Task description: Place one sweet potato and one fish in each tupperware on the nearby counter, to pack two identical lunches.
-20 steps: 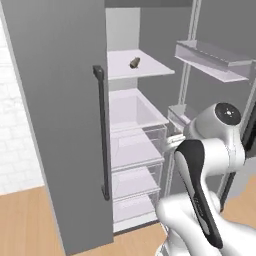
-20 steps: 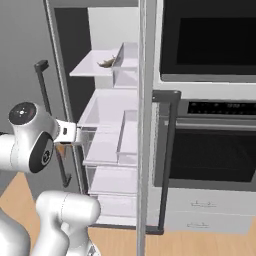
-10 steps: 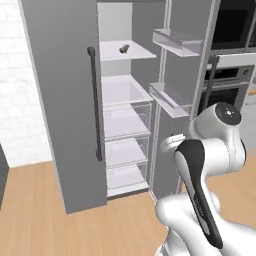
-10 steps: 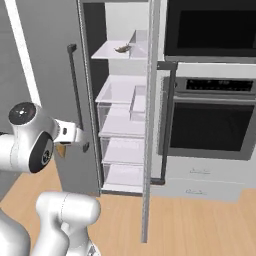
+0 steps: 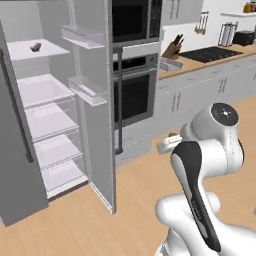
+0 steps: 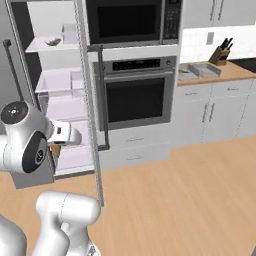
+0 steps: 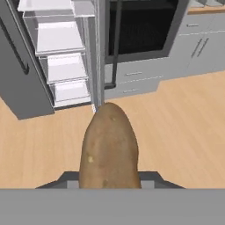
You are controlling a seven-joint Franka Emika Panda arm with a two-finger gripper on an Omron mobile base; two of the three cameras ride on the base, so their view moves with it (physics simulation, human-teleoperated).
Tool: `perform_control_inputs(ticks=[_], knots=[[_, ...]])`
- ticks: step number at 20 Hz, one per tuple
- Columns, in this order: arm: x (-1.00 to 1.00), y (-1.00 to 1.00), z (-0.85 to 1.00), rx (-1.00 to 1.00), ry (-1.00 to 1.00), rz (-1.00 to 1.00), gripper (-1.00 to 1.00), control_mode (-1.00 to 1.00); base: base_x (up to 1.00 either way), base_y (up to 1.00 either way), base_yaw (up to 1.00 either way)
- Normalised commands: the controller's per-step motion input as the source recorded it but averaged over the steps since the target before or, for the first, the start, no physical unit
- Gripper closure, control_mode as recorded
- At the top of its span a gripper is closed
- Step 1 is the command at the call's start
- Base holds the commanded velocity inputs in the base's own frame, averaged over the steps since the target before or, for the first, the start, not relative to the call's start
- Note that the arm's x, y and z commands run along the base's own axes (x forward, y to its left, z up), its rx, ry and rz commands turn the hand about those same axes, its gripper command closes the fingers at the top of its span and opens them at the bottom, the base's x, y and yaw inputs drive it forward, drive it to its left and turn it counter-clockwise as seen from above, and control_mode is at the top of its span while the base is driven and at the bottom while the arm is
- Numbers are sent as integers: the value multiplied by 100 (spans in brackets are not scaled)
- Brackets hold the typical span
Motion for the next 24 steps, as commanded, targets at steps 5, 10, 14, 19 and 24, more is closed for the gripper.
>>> perform_control_inputs(ticks=[5,10,14,19,24], knots=[[0,0,0,0,0,0,100,100,85,-97,-24],[0,0,0,0,0,0,100,100,100,-67,-8],[0,0,0,0,0,0,100,100,100,-31,-1],[0,0,0,0,0,0,100,100,100,-8,7],[0,0,0,0,0,0,100,100,100,-56,6]])
